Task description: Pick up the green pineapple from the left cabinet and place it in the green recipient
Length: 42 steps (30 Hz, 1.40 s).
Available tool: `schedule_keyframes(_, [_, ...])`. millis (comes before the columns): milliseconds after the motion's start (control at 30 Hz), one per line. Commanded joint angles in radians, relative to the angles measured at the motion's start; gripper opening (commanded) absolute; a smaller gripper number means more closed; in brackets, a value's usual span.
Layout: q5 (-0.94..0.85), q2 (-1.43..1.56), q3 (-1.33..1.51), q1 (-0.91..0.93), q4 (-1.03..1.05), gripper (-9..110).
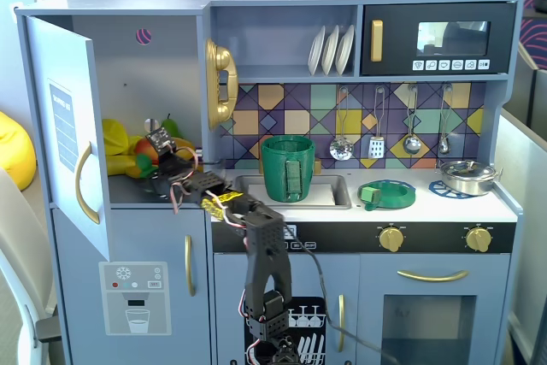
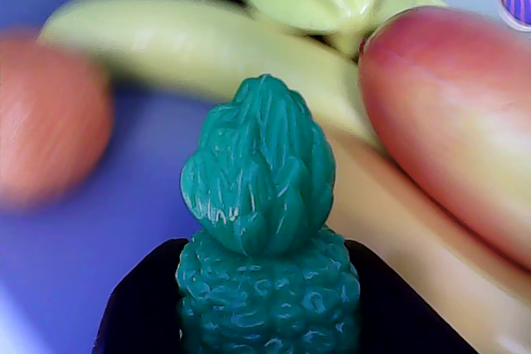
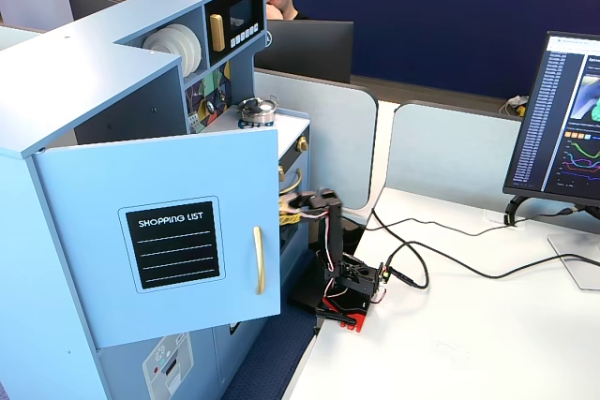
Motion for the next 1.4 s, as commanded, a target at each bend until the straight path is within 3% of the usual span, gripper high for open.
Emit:
schedule_keyframes(0, [-0.091,0.365,0.069,-0.012,0.178,0])
schedule_keyframes(300, [-0.141,0.792,0.199,0.014,0.517,0])
schedule_keyframes(567, [-0.095,0.873,0.190,0.296,0.641,0])
schedule_keyframes(700, [-0.012,0.775,0.098,0.517,0.634,0])
schedule_keyframes(867, [0.048,0.580,-0.003,0.707,0.456,0])
schedule_keyframes(1267, [0.166,0.123,-0.367,0.781,0.249,1])
schedule_keyframes(1367, [0.209,0.071,-0.407,0.788,0.252,10])
